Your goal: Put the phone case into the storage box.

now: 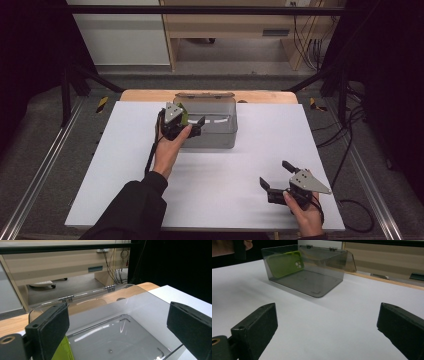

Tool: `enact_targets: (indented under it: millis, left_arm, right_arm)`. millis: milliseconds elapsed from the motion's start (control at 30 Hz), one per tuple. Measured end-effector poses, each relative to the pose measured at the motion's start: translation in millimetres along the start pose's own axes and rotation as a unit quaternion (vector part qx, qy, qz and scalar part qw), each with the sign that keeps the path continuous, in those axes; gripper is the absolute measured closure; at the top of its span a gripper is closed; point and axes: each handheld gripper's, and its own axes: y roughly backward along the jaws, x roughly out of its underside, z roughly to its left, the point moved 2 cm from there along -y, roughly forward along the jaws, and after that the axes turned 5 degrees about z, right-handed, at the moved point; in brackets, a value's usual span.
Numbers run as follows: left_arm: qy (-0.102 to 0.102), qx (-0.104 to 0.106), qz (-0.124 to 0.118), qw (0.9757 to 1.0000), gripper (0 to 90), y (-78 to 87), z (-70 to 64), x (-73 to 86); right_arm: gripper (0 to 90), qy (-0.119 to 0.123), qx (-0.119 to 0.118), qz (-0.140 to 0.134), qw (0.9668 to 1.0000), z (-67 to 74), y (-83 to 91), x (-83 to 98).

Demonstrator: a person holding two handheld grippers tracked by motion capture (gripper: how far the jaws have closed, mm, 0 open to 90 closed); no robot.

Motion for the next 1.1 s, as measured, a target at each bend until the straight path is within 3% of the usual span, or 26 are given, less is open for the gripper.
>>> enact_targets:
  millis: [467, 700, 1100]
  left_arm:
    - [-0.001, 0.006, -0.004, 1.0, 3.6, 1.0, -1.8, 2.0]
    - [-0.007, 0.012, -0.026, 0.9996, 3.5, 5.6, -4.5, 3.1]
    - [-0.008, 0.018, -0.038, 0.9991, 3.6, 11.4, -7.3, 5.3]
  right_arm:
    - [3.3, 0.0, -0.001, 0.0, 1.0, 0.2, 0.0, 0.0]
    - [3.2, 0.001, -0.002, 0.0, 1.0, 0.5, -0.2, -0.1]
    - [3.2, 0.0, -0.004, -0.003, 1.0, 0.8, 0.1, -0.6]
